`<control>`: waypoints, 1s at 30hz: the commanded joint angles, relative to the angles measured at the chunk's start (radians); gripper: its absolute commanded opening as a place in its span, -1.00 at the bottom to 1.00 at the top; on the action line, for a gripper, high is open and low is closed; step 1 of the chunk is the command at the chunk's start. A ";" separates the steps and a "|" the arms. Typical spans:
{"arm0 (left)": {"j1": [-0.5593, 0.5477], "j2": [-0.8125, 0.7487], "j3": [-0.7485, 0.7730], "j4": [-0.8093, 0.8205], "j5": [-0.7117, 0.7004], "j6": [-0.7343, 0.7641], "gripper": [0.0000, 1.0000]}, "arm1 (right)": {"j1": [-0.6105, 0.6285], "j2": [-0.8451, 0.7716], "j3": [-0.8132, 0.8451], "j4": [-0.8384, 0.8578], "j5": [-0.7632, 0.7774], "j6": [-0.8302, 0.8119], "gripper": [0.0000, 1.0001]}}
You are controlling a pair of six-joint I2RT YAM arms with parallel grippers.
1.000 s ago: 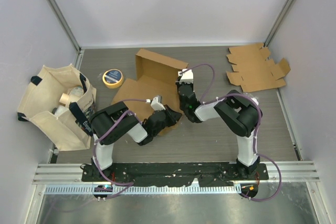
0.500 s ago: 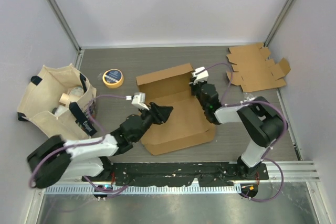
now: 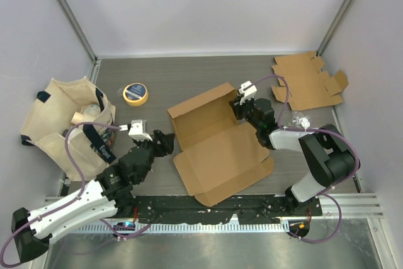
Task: Fold the paper box
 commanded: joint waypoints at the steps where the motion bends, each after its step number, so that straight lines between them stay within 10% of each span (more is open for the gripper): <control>1: -0.003 0.084 0.077 -0.153 -0.081 0.040 0.32 | -0.004 -0.025 -0.008 0.049 -0.029 0.056 -0.98; 15: -0.005 0.476 0.261 -0.059 -0.209 0.063 0.47 | 0.008 -0.015 -0.006 0.052 0.026 0.097 -0.98; 30: -0.052 0.747 0.381 0.162 -0.428 0.262 -1.00 | 0.221 0.077 -0.006 0.213 0.602 0.056 -0.97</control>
